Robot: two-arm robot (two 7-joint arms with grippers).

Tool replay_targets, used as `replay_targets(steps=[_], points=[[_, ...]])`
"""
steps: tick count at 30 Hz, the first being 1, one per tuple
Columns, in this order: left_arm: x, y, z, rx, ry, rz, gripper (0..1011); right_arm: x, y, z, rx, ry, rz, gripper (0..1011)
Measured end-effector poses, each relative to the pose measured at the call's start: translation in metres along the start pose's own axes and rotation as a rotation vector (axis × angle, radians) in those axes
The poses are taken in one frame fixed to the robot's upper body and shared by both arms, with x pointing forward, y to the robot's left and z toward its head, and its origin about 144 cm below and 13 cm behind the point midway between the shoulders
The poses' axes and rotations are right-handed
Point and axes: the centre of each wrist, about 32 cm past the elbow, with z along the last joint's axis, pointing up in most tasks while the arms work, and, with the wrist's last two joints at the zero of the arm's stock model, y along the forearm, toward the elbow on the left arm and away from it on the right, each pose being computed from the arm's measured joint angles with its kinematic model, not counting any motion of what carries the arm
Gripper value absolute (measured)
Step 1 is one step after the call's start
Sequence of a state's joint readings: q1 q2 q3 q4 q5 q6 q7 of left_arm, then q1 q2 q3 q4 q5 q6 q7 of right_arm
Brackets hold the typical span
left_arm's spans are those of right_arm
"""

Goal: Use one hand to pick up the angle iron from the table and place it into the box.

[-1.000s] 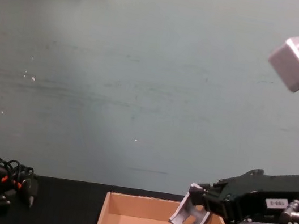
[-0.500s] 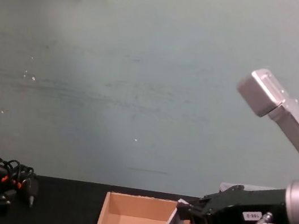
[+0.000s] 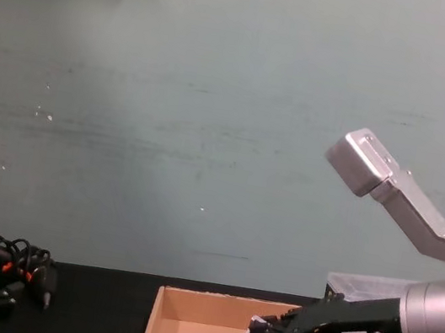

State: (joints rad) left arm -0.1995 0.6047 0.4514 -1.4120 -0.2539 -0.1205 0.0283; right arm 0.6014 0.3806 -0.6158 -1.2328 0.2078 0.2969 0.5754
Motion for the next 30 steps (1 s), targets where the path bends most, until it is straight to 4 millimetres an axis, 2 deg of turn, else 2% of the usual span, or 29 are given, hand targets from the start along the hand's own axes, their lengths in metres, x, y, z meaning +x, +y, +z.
replay_targets(steps=[16,21,24,25,27,30], points=[[0.000,0.000,0.000,0.000,0.000,0.000,1000,0.005,0.015,-0.001,-0.019,-0.001,0.016,84],[0.000,0.000,0.000,0.000,0.000,0.000,1000,0.005,0.017,0.000,-0.022,-0.005,0.018,200],[0.000,0.000,0.000,0.000,0.000,0.000,1000,0.005,0.017,0.000,-0.023,-0.007,0.016,324],[0.000,0.000,0.000,0.000,0.000,0.000,1000,0.005,0.017,0.000,-0.023,-0.007,0.015,324],[0.000,0.000,0.000,0.000,0.000,0.000,1000,0.004,0.016,-0.001,-0.020,-0.006,0.011,424],[0.000,0.000,0.000,0.000,0.000,0.000,1000,0.003,0.014,-0.001,-0.009,-0.008,0.004,483]])
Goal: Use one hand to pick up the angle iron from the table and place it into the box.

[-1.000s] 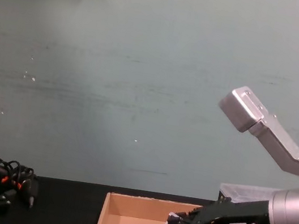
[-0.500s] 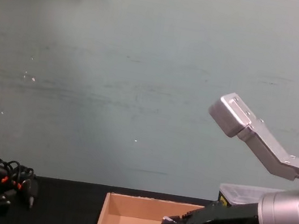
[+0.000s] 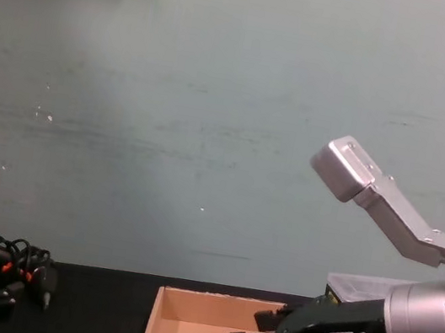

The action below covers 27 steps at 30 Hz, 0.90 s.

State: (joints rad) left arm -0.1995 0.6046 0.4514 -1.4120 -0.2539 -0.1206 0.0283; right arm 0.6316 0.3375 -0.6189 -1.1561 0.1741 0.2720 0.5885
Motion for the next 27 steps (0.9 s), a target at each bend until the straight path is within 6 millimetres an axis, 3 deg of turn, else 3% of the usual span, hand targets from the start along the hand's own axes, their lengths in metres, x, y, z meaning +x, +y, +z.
replay_targets(steps=[2,11,16,27], points=[[0.000,0.000,0.000,0.000,0.000,0.000,1000,-0.001,-0.002,0.000,0.010,-0.002,-0.005,590],[0.000,0.000,0.000,0.000,0.000,0.000,1000,-0.004,-0.019,0.004,0.048,-0.028,-0.001,818],[0.000,0.000,0.000,0.000,0.000,0.000,1000,-0.003,-0.041,0.008,0.061,-0.068,0.056,984],[0.000,0.000,0.000,0.000,0.000,0.000,1000,0.002,-0.068,0.019,0.035,-0.154,0.204,1002]])
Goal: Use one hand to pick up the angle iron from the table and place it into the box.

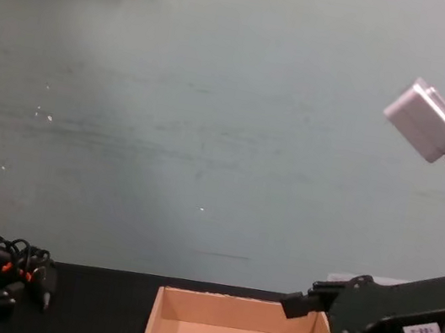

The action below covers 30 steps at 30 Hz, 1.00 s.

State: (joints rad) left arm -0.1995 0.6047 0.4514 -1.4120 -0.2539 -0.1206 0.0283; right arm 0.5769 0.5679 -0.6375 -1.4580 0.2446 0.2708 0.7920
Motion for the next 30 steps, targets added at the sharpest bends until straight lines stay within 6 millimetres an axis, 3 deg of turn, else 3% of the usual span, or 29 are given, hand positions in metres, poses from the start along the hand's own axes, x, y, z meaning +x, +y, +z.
replay_targets(steps=[6,12,30], points=[[0.000,0.000,0.000,0.000,0.000,0.000,1000,0.001,-0.002,0.007,-0.029,-0.051,0.118,1003],[0.000,0.000,0.000,0.000,0.000,0.000,1000,-0.001,0.008,0.010,-0.067,-0.097,0.233,1002],[0.000,0.000,0.000,0.000,0.000,0.000,1000,-0.001,0.041,0.008,-0.111,-0.119,0.322,1002]])
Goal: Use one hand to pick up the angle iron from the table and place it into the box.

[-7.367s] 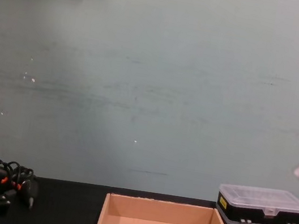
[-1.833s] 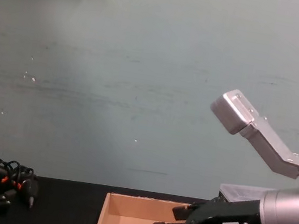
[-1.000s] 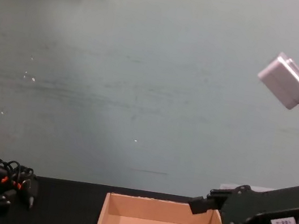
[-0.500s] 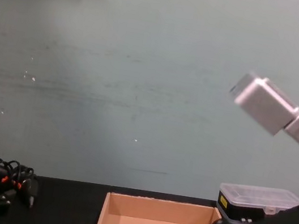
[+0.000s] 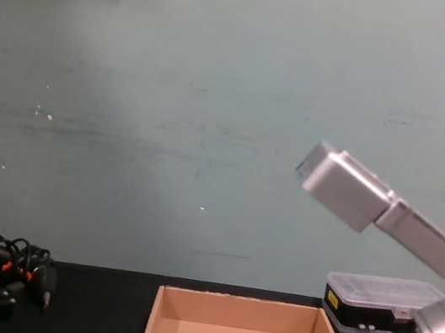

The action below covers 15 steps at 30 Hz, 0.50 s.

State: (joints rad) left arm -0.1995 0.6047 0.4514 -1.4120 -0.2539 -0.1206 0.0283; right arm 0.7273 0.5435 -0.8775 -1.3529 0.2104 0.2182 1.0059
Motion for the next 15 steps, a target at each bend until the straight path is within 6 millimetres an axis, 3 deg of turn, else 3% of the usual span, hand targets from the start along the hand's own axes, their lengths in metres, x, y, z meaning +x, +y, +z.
replay_targets(steps=[15], points=[[0.000,0.000,0.000,0.000,0.000,0.000,1000,0.010,0.015,-0.008,-0.033,0.010,0.043,1002]])
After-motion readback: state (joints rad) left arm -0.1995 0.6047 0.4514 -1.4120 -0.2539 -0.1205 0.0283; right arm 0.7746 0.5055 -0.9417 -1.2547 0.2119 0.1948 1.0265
